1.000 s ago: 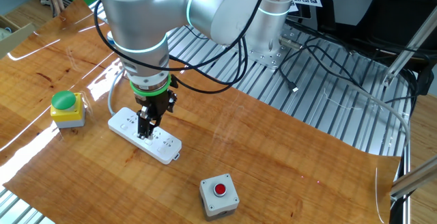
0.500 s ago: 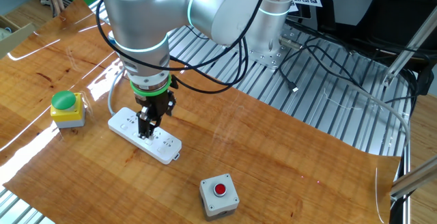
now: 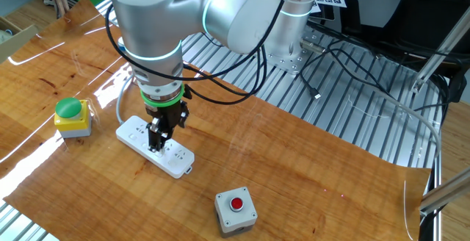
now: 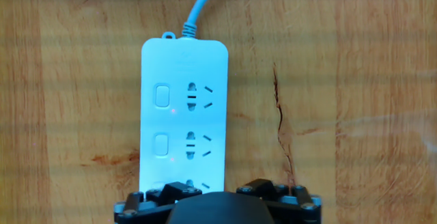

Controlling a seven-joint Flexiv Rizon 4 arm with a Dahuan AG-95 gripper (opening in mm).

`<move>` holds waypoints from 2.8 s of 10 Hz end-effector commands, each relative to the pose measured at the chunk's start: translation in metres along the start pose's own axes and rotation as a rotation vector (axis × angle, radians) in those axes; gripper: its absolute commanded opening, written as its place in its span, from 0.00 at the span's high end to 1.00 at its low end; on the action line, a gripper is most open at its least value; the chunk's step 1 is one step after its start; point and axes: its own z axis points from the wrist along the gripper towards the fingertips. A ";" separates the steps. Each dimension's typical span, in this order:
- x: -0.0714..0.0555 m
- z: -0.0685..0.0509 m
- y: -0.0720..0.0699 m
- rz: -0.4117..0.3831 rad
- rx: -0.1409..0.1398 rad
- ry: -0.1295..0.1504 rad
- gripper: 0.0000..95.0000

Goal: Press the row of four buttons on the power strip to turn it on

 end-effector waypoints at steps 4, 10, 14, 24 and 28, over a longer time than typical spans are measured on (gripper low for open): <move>0.001 -0.004 -0.001 -0.001 -0.002 -0.003 0.00; 0.000 -0.004 0.003 0.011 -0.015 0.002 0.00; 0.001 0.001 0.004 0.015 -0.021 0.005 0.00; 0.004 -0.001 0.001 0.013 0.010 -0.006 0.00; 0.022 -0.007 -0.004 0.020 0.005 0.001 0.00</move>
